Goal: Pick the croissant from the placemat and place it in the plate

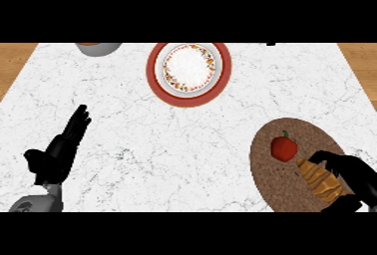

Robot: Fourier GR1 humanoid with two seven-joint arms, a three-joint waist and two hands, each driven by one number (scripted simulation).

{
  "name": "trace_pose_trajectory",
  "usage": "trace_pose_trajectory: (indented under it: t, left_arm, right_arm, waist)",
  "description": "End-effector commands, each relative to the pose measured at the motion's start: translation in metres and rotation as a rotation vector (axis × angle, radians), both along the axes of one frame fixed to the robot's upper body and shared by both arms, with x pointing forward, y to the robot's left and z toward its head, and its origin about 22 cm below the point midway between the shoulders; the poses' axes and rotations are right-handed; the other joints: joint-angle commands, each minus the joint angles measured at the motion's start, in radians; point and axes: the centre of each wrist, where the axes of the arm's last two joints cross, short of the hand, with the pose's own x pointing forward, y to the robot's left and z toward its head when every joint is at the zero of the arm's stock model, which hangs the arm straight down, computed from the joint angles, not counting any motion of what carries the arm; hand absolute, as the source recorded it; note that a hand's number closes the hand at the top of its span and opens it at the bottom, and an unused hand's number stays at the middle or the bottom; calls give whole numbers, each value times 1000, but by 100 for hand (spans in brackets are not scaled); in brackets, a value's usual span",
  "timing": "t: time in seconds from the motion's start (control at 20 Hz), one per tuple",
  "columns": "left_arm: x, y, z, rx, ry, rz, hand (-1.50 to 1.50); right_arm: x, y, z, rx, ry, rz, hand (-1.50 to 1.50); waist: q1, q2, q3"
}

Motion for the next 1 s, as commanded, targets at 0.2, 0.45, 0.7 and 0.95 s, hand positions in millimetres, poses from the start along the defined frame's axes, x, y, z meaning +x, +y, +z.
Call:
trace_pose_trajectory:
  t: [0.2,0.45,0.7,0.95]
  left_arm:
    - [-3,8,-5,-2,10,8,0]
    - [5,10,2,-1,3,2,0]
    - [3,4,3,1,-4,3,0]
    - [-1,-11,4,-4,-1,5,0]
  right_arm:
    - [19,54,-3,-49,-249,-235,150]
    - [42,91,15,-110,-486,-484,150]
    - [19,153,27,-113,-600,-434,150]
    - [1,175,73,-106,-721,-422,150]
  waist:
    - [3,8,12]
    - [9,9,12]
    - [-2,4,12]
    - [-3,2,12]
